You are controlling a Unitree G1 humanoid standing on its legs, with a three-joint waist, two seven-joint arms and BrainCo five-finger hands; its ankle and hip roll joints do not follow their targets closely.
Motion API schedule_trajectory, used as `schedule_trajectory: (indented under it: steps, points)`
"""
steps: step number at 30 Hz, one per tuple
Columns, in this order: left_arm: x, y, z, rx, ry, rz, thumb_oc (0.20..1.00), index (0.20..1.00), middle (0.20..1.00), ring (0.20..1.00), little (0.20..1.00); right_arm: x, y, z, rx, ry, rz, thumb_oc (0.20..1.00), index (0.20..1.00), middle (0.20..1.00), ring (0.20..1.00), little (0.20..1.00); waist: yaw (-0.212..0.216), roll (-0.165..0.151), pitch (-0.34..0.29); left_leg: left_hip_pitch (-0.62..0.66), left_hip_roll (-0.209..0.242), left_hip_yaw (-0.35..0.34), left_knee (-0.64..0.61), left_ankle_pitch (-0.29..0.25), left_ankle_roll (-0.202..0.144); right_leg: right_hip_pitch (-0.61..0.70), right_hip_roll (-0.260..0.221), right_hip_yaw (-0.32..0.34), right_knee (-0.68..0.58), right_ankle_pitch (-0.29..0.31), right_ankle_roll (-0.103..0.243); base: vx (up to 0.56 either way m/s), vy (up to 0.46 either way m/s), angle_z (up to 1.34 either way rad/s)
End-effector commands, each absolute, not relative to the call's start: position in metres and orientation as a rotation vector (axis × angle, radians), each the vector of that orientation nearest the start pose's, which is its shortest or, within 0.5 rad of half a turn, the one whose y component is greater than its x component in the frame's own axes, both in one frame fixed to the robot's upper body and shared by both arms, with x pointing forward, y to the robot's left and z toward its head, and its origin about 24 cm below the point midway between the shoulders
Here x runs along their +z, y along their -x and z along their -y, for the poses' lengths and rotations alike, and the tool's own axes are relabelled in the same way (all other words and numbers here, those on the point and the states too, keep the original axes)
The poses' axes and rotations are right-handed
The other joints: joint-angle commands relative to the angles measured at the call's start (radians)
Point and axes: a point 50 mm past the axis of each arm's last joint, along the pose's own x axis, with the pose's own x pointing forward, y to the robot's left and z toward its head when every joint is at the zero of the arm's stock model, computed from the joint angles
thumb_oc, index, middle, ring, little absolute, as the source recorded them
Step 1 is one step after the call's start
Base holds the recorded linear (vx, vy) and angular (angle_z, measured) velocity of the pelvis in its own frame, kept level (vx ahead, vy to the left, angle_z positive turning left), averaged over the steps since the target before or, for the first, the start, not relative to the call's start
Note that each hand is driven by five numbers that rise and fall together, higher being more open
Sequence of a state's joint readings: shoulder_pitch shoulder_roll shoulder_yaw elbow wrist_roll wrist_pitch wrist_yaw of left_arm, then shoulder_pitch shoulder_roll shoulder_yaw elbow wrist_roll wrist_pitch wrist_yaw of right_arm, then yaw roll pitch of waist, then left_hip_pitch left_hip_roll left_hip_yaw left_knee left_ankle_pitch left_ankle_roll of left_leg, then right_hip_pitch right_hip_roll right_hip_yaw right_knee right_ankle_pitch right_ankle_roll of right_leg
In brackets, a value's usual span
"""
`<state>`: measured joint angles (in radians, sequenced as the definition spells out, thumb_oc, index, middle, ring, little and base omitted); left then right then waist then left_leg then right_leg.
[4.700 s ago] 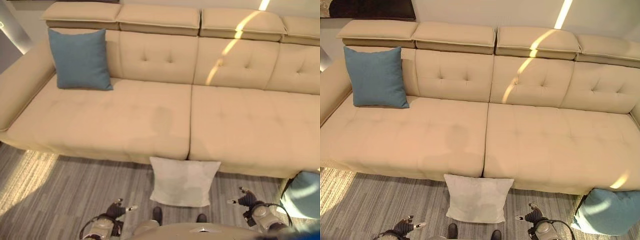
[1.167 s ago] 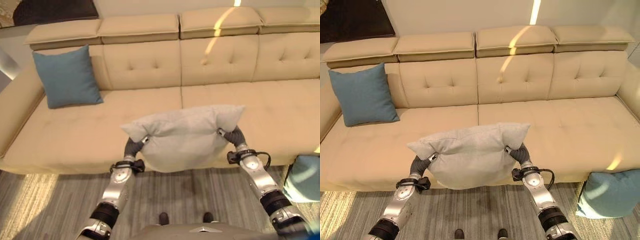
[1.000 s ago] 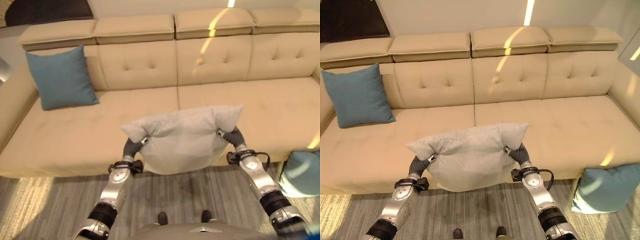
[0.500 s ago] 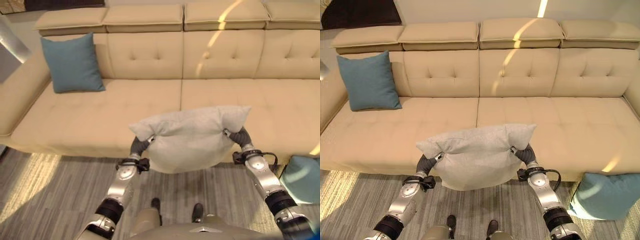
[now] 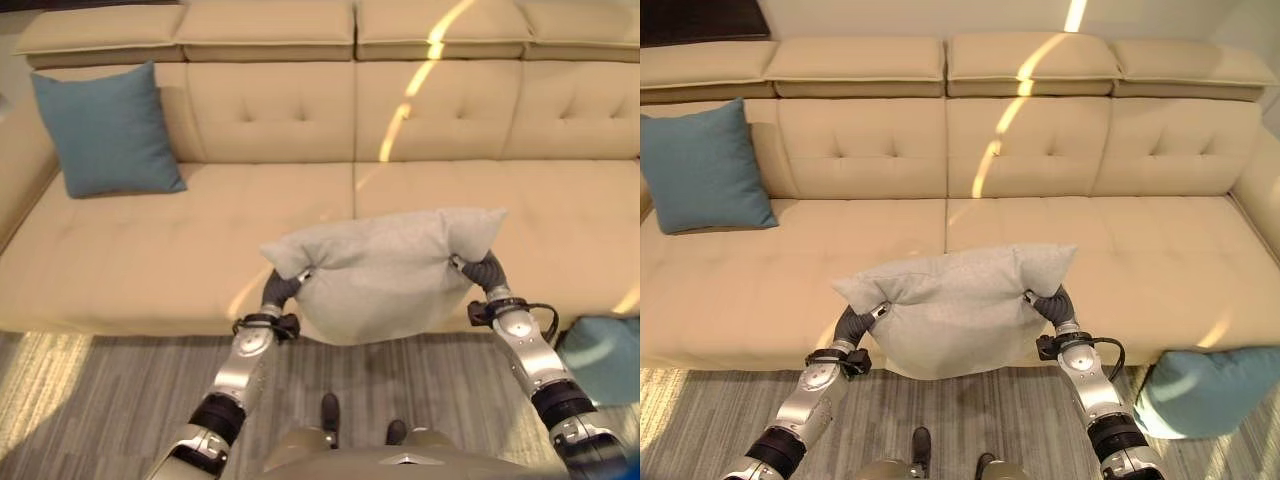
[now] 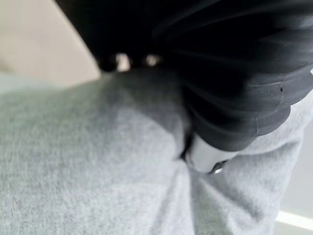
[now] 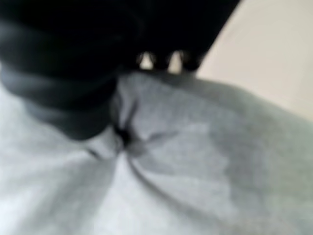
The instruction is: Pick up all the scattered cushions and arrange them neatly on the sofa.
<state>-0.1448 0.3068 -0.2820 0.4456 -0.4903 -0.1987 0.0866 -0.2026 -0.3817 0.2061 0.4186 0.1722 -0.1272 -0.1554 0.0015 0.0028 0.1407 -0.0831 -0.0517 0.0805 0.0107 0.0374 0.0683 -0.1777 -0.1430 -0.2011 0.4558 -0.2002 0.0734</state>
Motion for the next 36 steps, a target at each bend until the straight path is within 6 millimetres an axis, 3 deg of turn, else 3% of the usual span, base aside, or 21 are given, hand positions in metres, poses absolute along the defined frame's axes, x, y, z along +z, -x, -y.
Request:
schedule_trajectory:
  steps: [1,4,8,12,14,16,20,25,27,30,32,36]
  points:
    - [0.030,-0.281,-0.174,-0.077,0.128,0.019,0.200,0.200,0.200,0.200,0.200,0.049,-0.298,0.185,0.015,0.207,0.076,0.200,0.200,0.200,0.200,0.200,0.013,-0.052,-0.070,-0.053,0.037,-0.010,0.141,-0.125,-0.050,0.041,-0.014,0.056,-0.171,0.179,0.063,0.12,0.041,0.04]
    - [0.027,-0.281,-0.174,-0.069,0.129,0.011,0.200,0.200,0.200,0.200,0.200,0.051,-0.301,0.184,0.020,0.209,0.080,0.200,0.200,0.200,0.200,0.200,0.005,-0.062,-0.078,-0.010,0.016,-0.022,0.116,-0.136,-0.048,0.023,0.039,0.077,-0.260,0.197,0.061,0.19,0.039,0.03]
    - [0.023,-0.279,-0.171,-0.064,0.139,-0.003,0.200,0.200,0.200,0.200,0.200,0.048,-0.301,0.180,0.045,0.212,0.065,0.200,0.200,0.200,0.200,0.200,-0.014,-0.082,-0.086,0.068,-0.019,-0.059,0.073,-0.165,-0.049,-0.015,0.108,0.080,-0.425,0.270,0.078,0.29,-0.037,-0.07]
    - [0.021,-0.279,-0.165,-0.080,0.155,-0.005,0.200,0.200,0.200,0.200,0.200,0.046,-0.297,0.184,0.037,0.215,0.060,0.200,0.200,0.200,0.200,0.200,-0.025,-0.087,-0.099,0.092,-0.024,-0.096,0.067,-0.181,-0.063,0.016,0.119,0.112,-0.469,0.287,0.078,0.17,-0.065,0.29]
    - [0.019,-0.279,-0.160,-0.089,0.170,-0.014,0.200,0.200,0.200,0.200,0.200,0.044,-0.293,0.190,0.015,0.215,0.055,0.200,0.200,0.200,0.200,0.200,-0.036,-0.088,-0.110,0.096,-0.006,-0.103,0.082,-0.194,-0.085,0.045,0.116,0.100,-0.489,0.284,0.072,0.22,-0.138,0.36]
    - [0.019,-0.281,-0.152,-0.115,0.182,-0.016,0.200,0.200,0.200,0.200,0.200,0.043,-0.290,0.198,-0.014,0.212,0.055,0.200,0.200,0.200,0.200,0.200,-0.054,-0.100,-0.102,0.018,0.036,-0.070,0.226,-0.191,-0.126,0.086,0.100,0.060,-0.509,0.271,0.059,0.13,-0.140,0.73]
    - [0.021,-0.283,-0.150,-0.120,0.191,-0.011,0.200,0.200,0.200,0.200,0.200,0.044,-0.290,0.202,-0.023,0.219,0.052,0.200,0.200,0.200,0.200,0.200,-0.053,-0.111,-0.091,-0.077,0.063,-0.038,0.316,-0.181,-0.121,0.113,0.089,0.050,-0.518,0.252,0.045,0.05,-0.020,0.68]
    - [0.021,-0.283,-0.147,-0.136,0.175,-0.016,0.200,0.200,0.200,0.200,0.200,0.045,-0.292,0.206,-0.034,0.235,0.053,0.200,0.200,0.200,0.200,0.200,-0.023,-0.089,-0.092,-0.122,0.068,-0.074,0.080,-0.042,-0.148,0.155,0.094,0.052,-0.526,0.222,0.051,0.13,0.094,0.00]
    - [0.023,-0.284,-0.146,-0.139,0.173,-0.007,0.200,0.200,0.200,0.200,0.200,0.044,-0.292,0.207,-0.047,0.230,0.046,0.200,0.200,0.200,0.200,0.200,-0.017,-0.088,-0.087,-0.164,0.070,-0.072,0.064,-0.024,-0.159,0.170,0.089,0.053,-0.523,0.201,0.055,0.12,0.142,-0.13]
    - [0.020,-0.281,-0.144,-0.150,0.172,-0.020,0.200,0.200,0.200,0.200,0.200,0.041,-0.289,0.207,-0.050,0.236,0.037,0.200,0.200,0.200,0.200,0.200,-0.017,-0.065,-0.102,-0.113,0.091,-0.062,0.013,0.012,-0.164,0.188,0.087,0.054,-0.513,0.184,0.062,0.16,0.188,-0.16]
    - [0.020,-0.281,-0.145,-0.151,0.168,-0.017,0.200,0.200,0.200,0.200,0.200,0.040,-0.288,0.207,-0.049,0.233,0.034,0.200,0.200,0.200,0.200,0.200,-0.017,-0.065,-0.105,-0.107,0.087,-0.063,0.022,0.008,-0.159,0.191,0.074,0.058,-0.507,0.184,0.065,0.13,0.216,-0.17]
    - [0.024,-0.281,-0.155,-0.149,0.138,-0.008,0.200,0.200,0.200,0.200,0.200,0.041,-0.288,0.202,-0.034,0.214,0.040,0.200,0.200,0.200,0.200,0.200,-0.008,-0.073,-0.106,-0.103,0.065,-0.042,0.113,-0.061,-0.125,0.192,0.004,0.082,-0.454,0.171,0.084,0.13,0.277,-0.20]
